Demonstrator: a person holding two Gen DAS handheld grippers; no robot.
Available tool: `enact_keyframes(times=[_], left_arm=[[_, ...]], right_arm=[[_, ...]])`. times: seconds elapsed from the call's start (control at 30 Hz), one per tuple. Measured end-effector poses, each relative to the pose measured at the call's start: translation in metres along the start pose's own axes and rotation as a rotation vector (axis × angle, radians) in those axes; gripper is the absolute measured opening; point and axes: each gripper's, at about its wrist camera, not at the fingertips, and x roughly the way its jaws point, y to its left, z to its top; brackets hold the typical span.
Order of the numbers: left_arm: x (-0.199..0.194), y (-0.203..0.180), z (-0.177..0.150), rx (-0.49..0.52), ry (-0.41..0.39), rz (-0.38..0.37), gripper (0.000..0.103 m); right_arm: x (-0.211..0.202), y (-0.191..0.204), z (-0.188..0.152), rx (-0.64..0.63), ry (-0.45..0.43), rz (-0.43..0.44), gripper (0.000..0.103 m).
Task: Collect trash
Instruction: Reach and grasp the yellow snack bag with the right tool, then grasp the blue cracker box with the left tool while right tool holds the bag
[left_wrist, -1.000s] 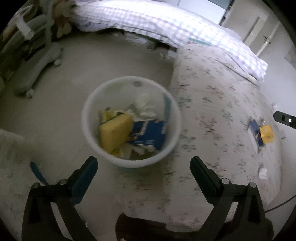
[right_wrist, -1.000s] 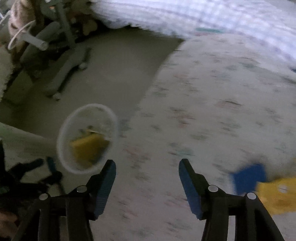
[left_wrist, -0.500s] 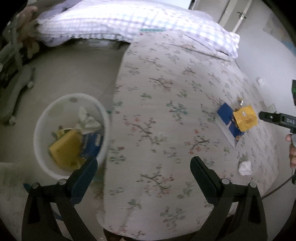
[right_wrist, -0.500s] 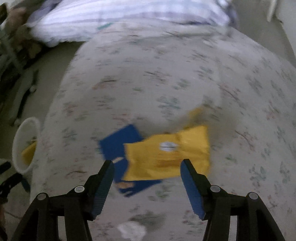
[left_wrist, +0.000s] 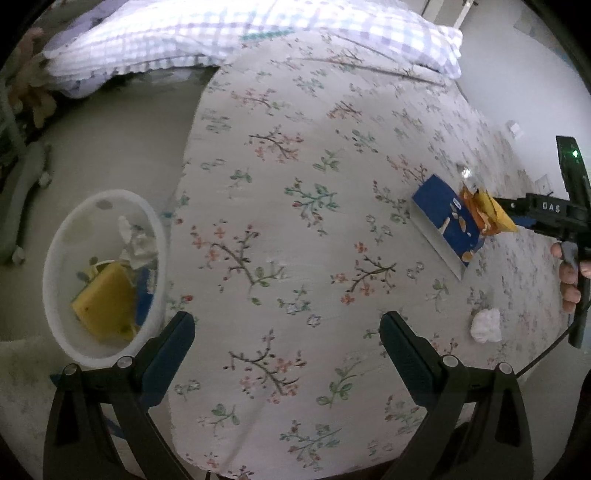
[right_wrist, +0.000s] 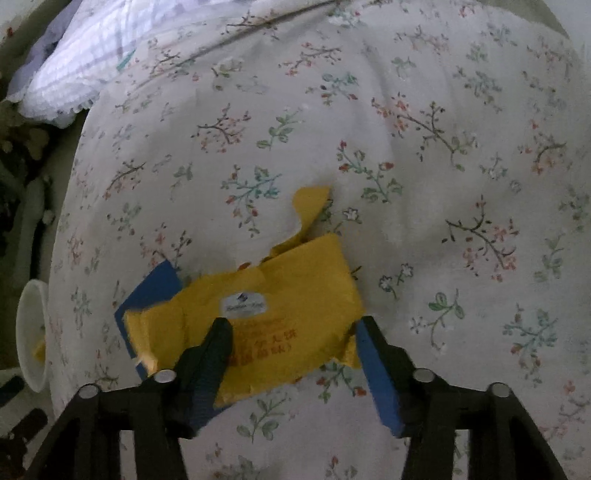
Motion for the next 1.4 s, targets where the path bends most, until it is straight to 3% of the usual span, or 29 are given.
enact_keyframes(times=[0.27, 0.4, 0.53, 0.67, 0.9, 1.2, 1.4], left_arm=[[0.006, -0.026, 0.010, 0.041, 0.036, -0.011, 0.101], [0.004, -0.035, 0.015, 0.037, 0.045, -0.031, 0.101], [0.001, -0.046, 0.018, 0.043, 0.063, -0.035, 0.101], [0.002, -0.054, 0.024, 0.043, 0.086, -0.027, 0.101], [0.014, -0.081, 0.039, 0.007, 0.167, -0.017, 0.101], [0.044, -0.124, 0.076, -0.183, 0.242, -0.072, 0.101], [0.077, -0.147, 0.088, -0.276, 0.264, -0.017, 0.101]], right_arm=[[-0.001, -0.023, 0.001, 0.067, -0.003, 0.018, 0.057], [0.003, -0.030, 0.000, 0.074, 0.001, 0.070, 0.056], [0.007, -0.026, 0.001, 0.072, 0.008, 0.149, 0.027], [-0.008, -0.014, 0.000, -0.006, -0.027, 0.151, 0.015], [-0.043, -0.027, 0.002, -0.006, -0.108, 0.140, 0.012], [-0.084, -0.069, -0.003, -0.024, -0.166, 0.081, 0.012], [-0.091, -0.095, -0.008, -0.029, -0.166, 0.065, 0.012]])
